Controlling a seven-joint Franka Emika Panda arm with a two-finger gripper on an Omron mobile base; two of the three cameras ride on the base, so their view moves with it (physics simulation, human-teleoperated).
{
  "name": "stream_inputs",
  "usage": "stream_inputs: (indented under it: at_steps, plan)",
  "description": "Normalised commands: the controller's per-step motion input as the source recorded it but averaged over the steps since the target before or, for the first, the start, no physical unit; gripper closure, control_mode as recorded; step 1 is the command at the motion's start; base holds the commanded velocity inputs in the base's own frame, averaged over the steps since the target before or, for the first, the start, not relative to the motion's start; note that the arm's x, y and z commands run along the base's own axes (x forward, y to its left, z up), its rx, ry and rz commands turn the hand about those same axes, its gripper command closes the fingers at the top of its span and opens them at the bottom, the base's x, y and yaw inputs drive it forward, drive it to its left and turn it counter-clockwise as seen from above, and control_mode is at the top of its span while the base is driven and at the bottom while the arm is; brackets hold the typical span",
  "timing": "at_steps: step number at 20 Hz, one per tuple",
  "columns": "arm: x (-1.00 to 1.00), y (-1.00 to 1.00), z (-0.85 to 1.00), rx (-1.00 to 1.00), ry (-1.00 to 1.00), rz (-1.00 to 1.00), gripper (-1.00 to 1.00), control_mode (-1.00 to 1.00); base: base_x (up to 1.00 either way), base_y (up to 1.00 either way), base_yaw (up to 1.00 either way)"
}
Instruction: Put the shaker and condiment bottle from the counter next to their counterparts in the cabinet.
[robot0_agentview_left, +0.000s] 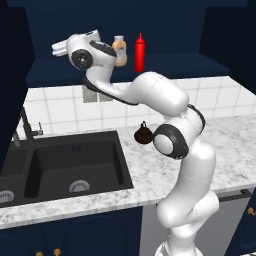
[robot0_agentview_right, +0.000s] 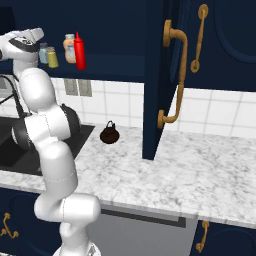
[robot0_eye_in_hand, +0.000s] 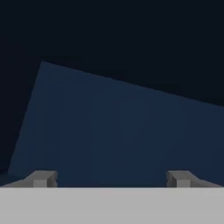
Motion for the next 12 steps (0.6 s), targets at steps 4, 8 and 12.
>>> stream_inputs:
  at_steps: [4,8,12]
  plan:
    - [-0.98,0.77,0.0,-0.27,-0.21,0.09,-1.0,-1.0,0.0,0.0,0.0]
    - [-1.0,0.53,-0.22,-0.2,-0.21,0.01,-1.0,-1.0,0.0,0.0,0.0]
    - [-1.0,0.23,-0.78,-0.15,-0.07,0.0,-1.0,-1.0,0.0,0.0,0.0]
